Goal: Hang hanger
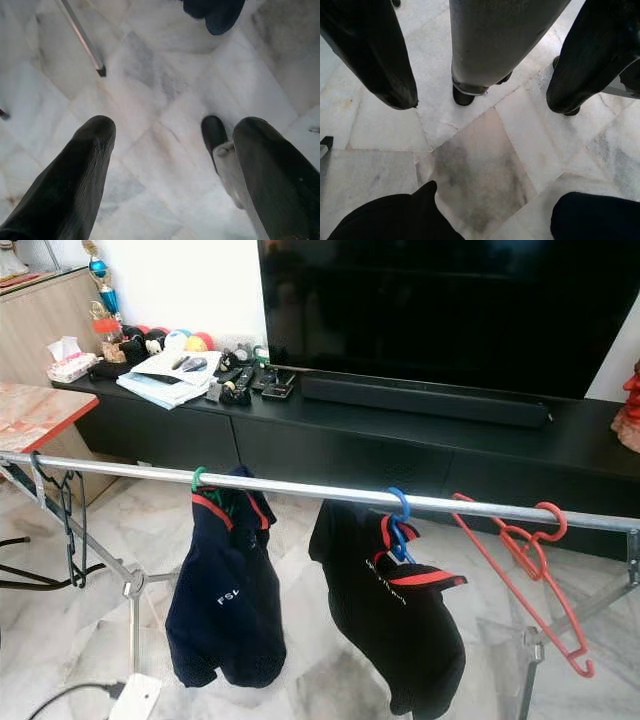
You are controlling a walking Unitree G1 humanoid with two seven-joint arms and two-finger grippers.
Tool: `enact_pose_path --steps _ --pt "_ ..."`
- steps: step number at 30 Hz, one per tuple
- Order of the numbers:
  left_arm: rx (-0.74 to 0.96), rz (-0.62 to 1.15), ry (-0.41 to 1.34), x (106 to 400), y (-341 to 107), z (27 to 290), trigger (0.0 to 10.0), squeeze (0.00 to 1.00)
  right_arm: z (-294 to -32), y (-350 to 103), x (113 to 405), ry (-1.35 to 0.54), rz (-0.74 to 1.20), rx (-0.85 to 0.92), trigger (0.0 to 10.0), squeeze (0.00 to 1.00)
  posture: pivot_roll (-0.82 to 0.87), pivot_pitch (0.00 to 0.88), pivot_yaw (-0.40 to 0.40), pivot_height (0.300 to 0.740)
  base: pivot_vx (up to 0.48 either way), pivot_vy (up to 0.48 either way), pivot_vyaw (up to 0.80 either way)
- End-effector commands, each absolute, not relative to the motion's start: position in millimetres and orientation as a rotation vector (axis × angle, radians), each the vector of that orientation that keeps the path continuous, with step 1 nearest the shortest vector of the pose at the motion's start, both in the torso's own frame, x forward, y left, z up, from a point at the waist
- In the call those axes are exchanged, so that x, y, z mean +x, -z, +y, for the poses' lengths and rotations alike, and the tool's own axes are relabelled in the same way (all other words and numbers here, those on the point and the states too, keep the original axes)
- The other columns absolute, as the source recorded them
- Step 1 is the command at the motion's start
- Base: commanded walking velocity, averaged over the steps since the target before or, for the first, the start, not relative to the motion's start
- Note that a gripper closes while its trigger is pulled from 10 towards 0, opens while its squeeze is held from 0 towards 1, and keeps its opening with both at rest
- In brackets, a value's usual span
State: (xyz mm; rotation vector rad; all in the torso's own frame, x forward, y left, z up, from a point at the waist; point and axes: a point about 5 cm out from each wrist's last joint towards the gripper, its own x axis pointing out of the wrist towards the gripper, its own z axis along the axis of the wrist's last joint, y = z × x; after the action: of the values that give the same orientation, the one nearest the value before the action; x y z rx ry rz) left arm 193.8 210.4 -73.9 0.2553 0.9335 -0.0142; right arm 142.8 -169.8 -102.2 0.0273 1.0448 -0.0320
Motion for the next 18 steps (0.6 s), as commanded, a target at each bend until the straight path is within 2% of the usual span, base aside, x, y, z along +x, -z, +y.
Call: enact_pose_path --steps 1,9,18 --pt "0.221 0.959 -0.025 190.7 76.2 211.5 10.0 0.0 -169.6 102.7 141.4 0.045 1.047 0.038 10.0 0.0 -0.08 0.012 0.025 0.74 0.0 0.0 0.0" --pt "0.134 0.951 -0.054 192.3 76.8 206.4 10.0 0.0 -167.7 102.8 141.1 0.04 1.041 0.045 10.0 0.0 -0.09 0.009 0.033 0.74 0.0 0.0 0.0" --pt "0.162 0.985 -0.05 184.4 81.1 207.1 10.0 0.0 -171.6 102.8 140.7 0.044 1.046 0.035 10.0 0.0 -0.08 0.006 0.014 0.74 0.0 0.0 0.0"
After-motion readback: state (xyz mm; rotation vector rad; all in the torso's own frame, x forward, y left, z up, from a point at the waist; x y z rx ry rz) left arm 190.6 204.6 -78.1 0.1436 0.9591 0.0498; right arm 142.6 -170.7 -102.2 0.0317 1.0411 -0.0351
